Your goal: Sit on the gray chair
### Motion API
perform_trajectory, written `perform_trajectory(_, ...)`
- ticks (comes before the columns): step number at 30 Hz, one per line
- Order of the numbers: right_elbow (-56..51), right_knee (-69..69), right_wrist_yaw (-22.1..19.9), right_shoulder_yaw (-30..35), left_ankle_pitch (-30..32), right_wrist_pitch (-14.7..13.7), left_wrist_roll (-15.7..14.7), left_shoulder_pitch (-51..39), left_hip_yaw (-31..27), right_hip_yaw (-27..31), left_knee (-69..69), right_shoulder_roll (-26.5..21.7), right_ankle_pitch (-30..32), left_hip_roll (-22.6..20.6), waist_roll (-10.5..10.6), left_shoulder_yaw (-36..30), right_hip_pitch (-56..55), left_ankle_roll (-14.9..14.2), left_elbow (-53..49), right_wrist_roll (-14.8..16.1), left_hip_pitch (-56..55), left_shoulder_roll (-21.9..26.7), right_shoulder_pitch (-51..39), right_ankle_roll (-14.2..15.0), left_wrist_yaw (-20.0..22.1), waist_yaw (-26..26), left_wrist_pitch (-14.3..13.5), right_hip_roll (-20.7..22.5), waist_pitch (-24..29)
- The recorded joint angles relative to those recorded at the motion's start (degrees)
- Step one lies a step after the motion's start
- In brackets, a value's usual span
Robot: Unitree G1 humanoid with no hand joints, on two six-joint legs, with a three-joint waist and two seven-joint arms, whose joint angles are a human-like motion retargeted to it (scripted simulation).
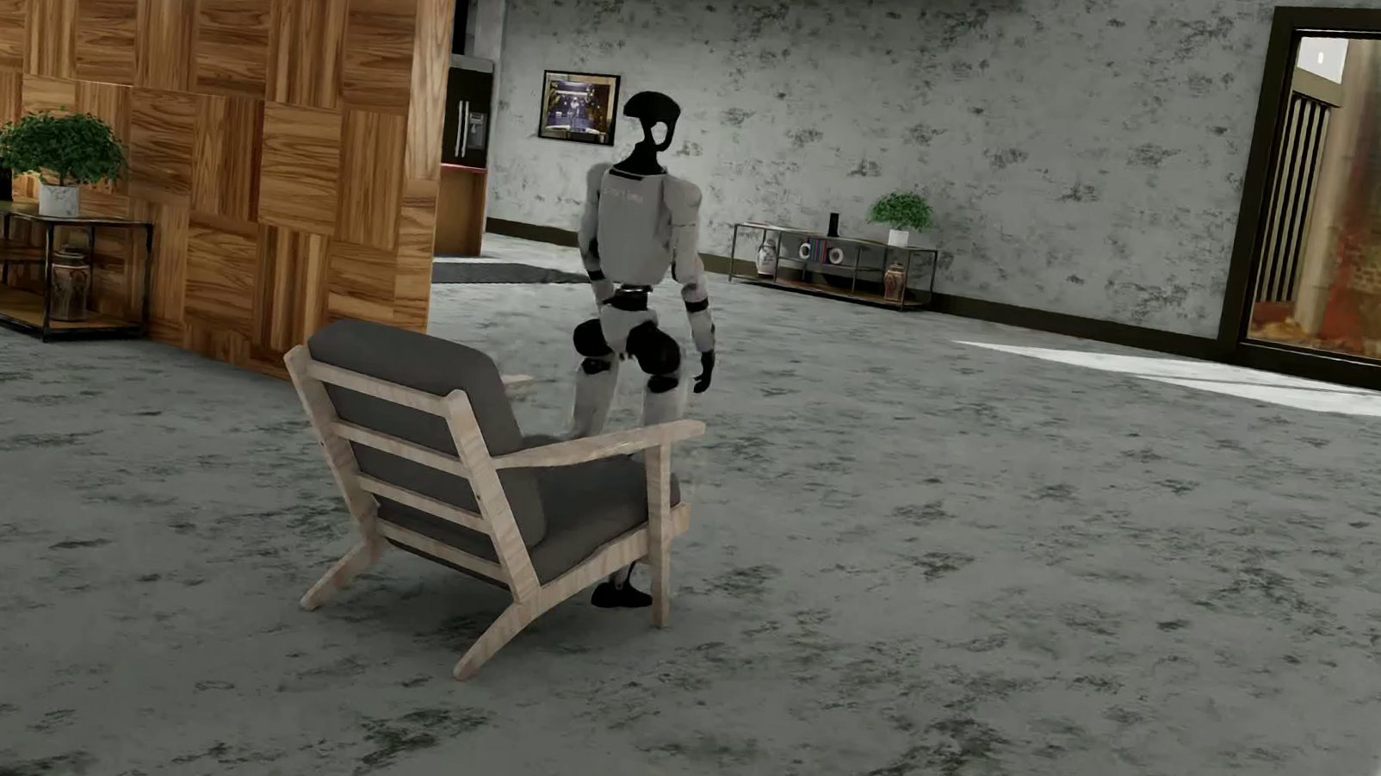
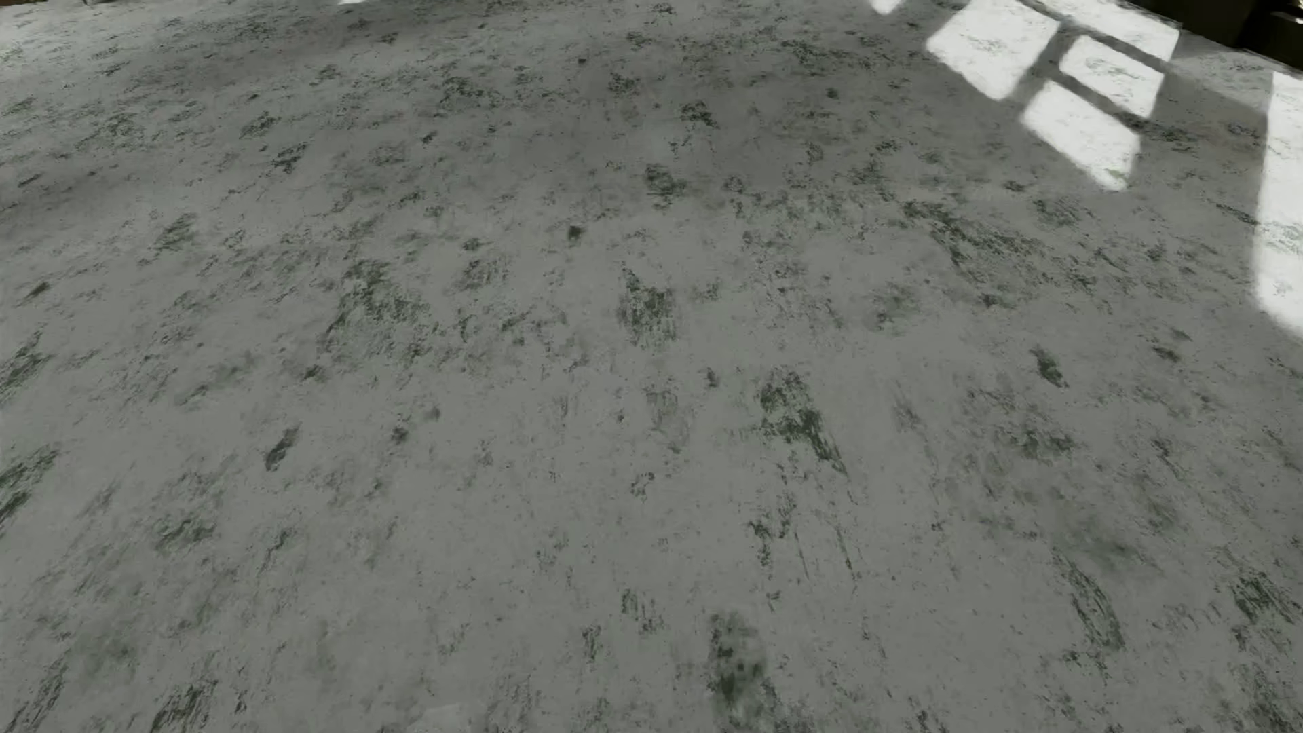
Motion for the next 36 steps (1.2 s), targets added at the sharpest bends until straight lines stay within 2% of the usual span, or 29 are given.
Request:
perform_trajectory(1,-0.5,0.0,-0.4,0.7,0.0,1.3,1.5,-0.5,0.1,0.1,0.0,-1.7,0.1,-0.1,0.1,-0.5,-0.1,0.2,-0.9,1.4,0.0,0.0,-1.0,-0.2,0.6,-0.2,-0.4,0.0,0.2)
perform_trajectory(2,-2.1,0.2,0.5,1.5,-0.2,1.9,0.7,-1.1,0.3,-0.1,0.0,-4.0,0.1,0.0,0.1,-0.8,-0.1,0.1,-1.2,0.8,0.2,1.6,-1.2,0.1,1.2,-0.2,0.2,-0.1,0.2)
perform_trajectory(3,-3.4,0.2,2.2,2.2,-0.1,0.5,0.4,-1.9,0.5,-0.3,0.0,-6.4,0.1,0.1,0.0,-0.9,-0.2,-0.2,-1.4,-1.3,0.0,3.5,-1.5,0.4,-0.6,-0.2,-0.4,-0.3,0.1)
perform_trajectory(4,-4.3,0.2,3.1,2.2,-0.1,-0.7,2.2,-2.6,0.7,-0.5,0.2,-8.5,0.1,0.1,-0.1,-1.2,-0.2,-0.2,-2.0,-3.3,-0.1,5.4,-1.7,0.3,-2.8,-0.2,-1.4,-0.3,0.0)
perform_trajectory(5,-4.0,0.1,3.6,1.7,-0.1,-1.1,3.4,-3.0,0.8,-0.7,0.2,-10.1,0.1,0.0,-0.1,-1.9,0.2,-0.2,-2.1,-4.2,0.2,7.0,-1.8,0.1,-3.2,-0.2,-1.8,-0.1,0.1)
perform_trajectory(7,-0.1,0.1,0.8,0.8,-0.1,0.0,3.7,-3.6,0.7,-0.8,0.1,-11.3,-0.1,-0.1,-0.1,-1.1,0.5,0.0,1.5,-2.8,0.4,8.5,-2.1,0.2,0.4,-0.1,-2.8,-0.2,0.0)
perform_trajectory(9,4.4,0.0,-3.5,-0.6,-0.2,1.5,1.0,-3.9,0.8,-1.2,-0.1,-11.2,-0.2,-0.1,0.0,0.8,0.9,0.0,7.5,-0.3,0.9,8.3,-2.2,0.5,6.8,-0.1,-2.0,-0.4,-0.2)
perform_trajectory(11,6.4,0.0,-5.6,-1.4,-0.2,2.1,-1.7,-3.7,0.8,-1.4,0.3,-10.9,-0.4,-0.2,0.0,2.0,1.2,0.0,11.2,0.2,0.6,7.9,-1.7,0.3,10.7,-0.1,-1.0,-0.3,-0.4)
perform_trajectory(17,2.1,0.0,-2.6,-0.9,0.0,0.4,1.4,-0.6,0.7,-1.3,-0.1,-8.1,-0.5,-0.1,0.1,1.1,1.2,-0.2,6.0,-2.2,0.9,6.8,0.5,0.3,6.1,-0.1,-2.7,-0.3,-0.7)
perform_trajectory(19,1.5,0.0,-2.1,0.0,0.1,0.4,1.1,-0.3,0.7,-1.2,-0.1,-6.1,-0.4,0.0,0.1,0.8,1.1,-0.2,5.2,-2.3,0.7,5.3,0.3,0.2,5.1,-0.1,-2.7,-0.2,-0.4)
perform_trajectory(22,-0.1,0.0,-0.4,2.1,0.2,1.2,-0.1,-1.0,0.5,-1.1,1.1,-3.6,0.1,0.1,0.1,-0.3,0.9,0.0,3.9,-1.6,0.0,3.6,-0.7,-0.2,4.0,0.0,-1.1,0.0,1.1)
perform_trajectory(25,-2.4,1.4,2.0,3.9,0.1,1.5,-1.2,-3.0,0.2,-1.0,3.9,-4.0,0.4,0.2,0.1,-2.4,0.1,0.2,1.2,-1.2,-1.7,3.4,-3.0,-0.7,1.4,0.0,0.2,0.4,3.8)
perform_trajectory(28,-5.5,6.4,6.7,7.9,-0.4,0.6,0.2,-6.7,-0.1,-0.1,9.2,-5.9,-0.2,0.5,0.0,-5.9,-3.8,0.5,-2.3,-2.8,-5.8,3.8,-7.2,-1.2,0.4,0.4,1.0,0.4,7.1)
perform_trajectory(31,-9.2,12.4,8.3,12.1,-2.0,-0.2,1.7,-12.1,-0.9,1.0,18.8,-7.4,-0.8,1.7,0.0,-10.7,-9.3,-0.4,-6.1,-4.6,-13.7,5.3,-12.2,-0.9,0.0,0.5,0.4,0.2,12.2)
perform_trajectory(33,-12.3,17.5,8.7,15.8,-2.7,-0.8,1.5,-16.2,-1.0,1.6,23.9,-8.5,-1.2,2.7,-0.1,-13.1,-15.0,-1.3,-8.8,-5.3,-19.5,6.9,-16.5,0.1,0.8,0.6,0.0,-0.3,16.3)
perform_trajectory(35,-14.9,21.8,6.7,21.4,-2.9,-1.2,1.2,-20.1,-1.1,2.0,27.7,-9.4,-2.9,3.3,-0.3,-15.8,-19.9,-2.2,-11.1,-6.6,-24.4,8.1,-21.2,0.5,4.1,0.5,-0.2,-1.0,21.0)
perform_trajectory(36,-15.0,24.6,9.4,20.8,-3.6,-5.8,1.8,-22.2,-2.0,3.6,30.2,-10.2,-6.2,3.0,-0.8,-17.2,-22.5,-2.3,-11.4,-6.4,-27.4,8.6,-24.8,0.5,3.8,0.5,-4.8,-1.6,24.1)
